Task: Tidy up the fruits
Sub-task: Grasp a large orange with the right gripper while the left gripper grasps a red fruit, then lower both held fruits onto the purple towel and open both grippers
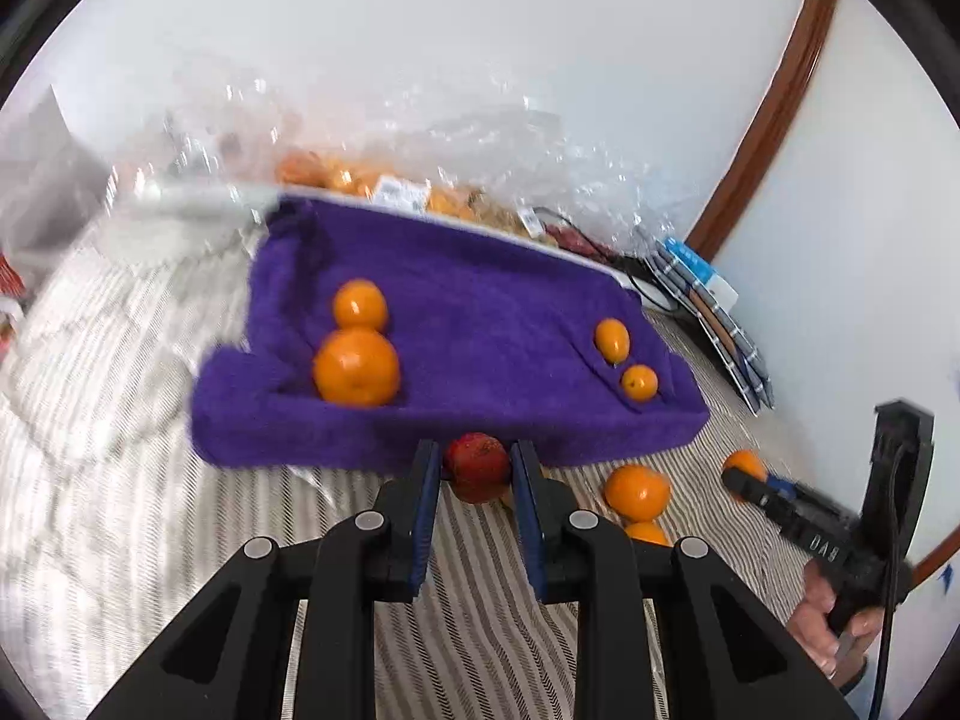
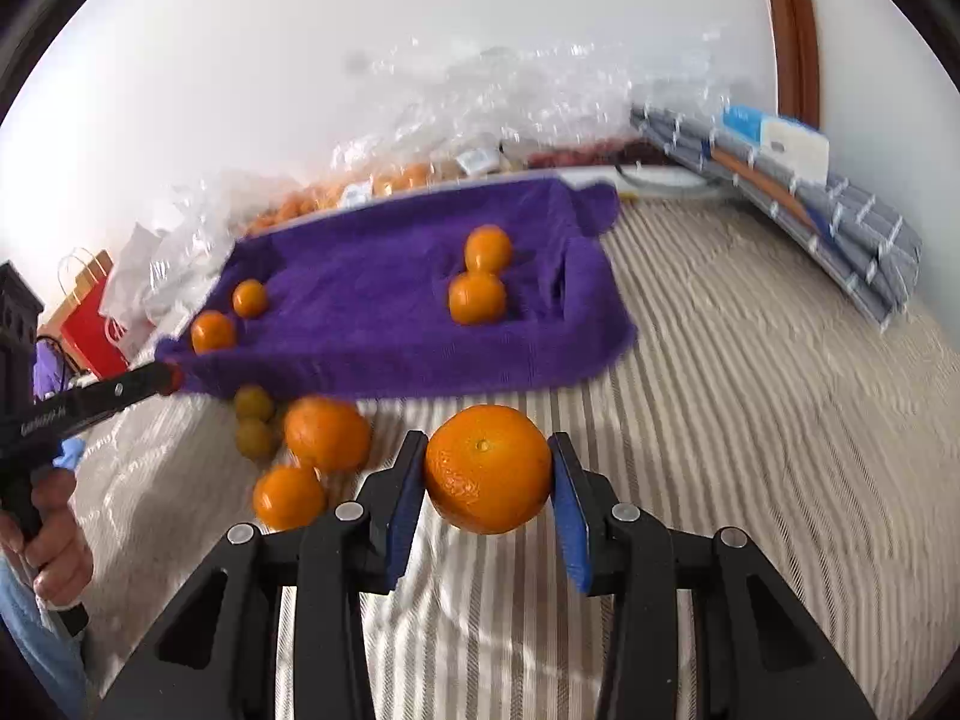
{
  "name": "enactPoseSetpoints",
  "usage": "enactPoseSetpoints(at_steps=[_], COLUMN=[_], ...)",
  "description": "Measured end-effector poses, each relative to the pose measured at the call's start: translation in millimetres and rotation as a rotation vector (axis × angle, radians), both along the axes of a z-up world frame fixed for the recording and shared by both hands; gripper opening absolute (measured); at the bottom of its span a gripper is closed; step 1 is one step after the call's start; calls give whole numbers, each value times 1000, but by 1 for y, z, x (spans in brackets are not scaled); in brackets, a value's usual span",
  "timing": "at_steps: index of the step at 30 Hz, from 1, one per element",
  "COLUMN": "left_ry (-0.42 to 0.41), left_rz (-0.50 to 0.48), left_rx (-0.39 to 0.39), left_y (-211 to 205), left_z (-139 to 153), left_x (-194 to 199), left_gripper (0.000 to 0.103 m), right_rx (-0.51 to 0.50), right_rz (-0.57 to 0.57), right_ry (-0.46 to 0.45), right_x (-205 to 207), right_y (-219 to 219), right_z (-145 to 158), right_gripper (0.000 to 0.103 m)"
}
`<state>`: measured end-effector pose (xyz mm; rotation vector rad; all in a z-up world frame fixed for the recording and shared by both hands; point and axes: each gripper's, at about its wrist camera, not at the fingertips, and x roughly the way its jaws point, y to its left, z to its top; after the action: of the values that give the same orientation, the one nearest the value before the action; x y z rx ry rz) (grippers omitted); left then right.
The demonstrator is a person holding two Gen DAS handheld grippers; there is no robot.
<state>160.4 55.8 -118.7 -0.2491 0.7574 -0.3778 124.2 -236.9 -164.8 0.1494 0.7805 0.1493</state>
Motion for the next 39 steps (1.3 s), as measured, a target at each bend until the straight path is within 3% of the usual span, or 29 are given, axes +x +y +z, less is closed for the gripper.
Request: enactPoseSetpoints(at_steps=[9, 15, 21, 35, 39], left_ry=[-61, -11, 22, 11, -5], left_rz=[55, 102, 100, 69, 82], left_rx=[15, 4, 29, 97, 126], left_y=[-4, -15, -18, -35, -35], left_z=[34, 13, -15, -25, -25], left_x=[37, 84, 95, 93, 91], left_gripper=[23, 23, 23, 23, 23], right_rx=[-36, 1, -13, -37, -11], right_rz=[2, -2, -10, -27, -17], right_ry=[-60, -47, 36, 22, 3], right_x=[65, 107, 130, 132, 125], right_y=[5, 4, 0, 2, -1], right_z=[37, 30, -5, -10, -7], right_gripper=[40, 40, 40, 41, 48])
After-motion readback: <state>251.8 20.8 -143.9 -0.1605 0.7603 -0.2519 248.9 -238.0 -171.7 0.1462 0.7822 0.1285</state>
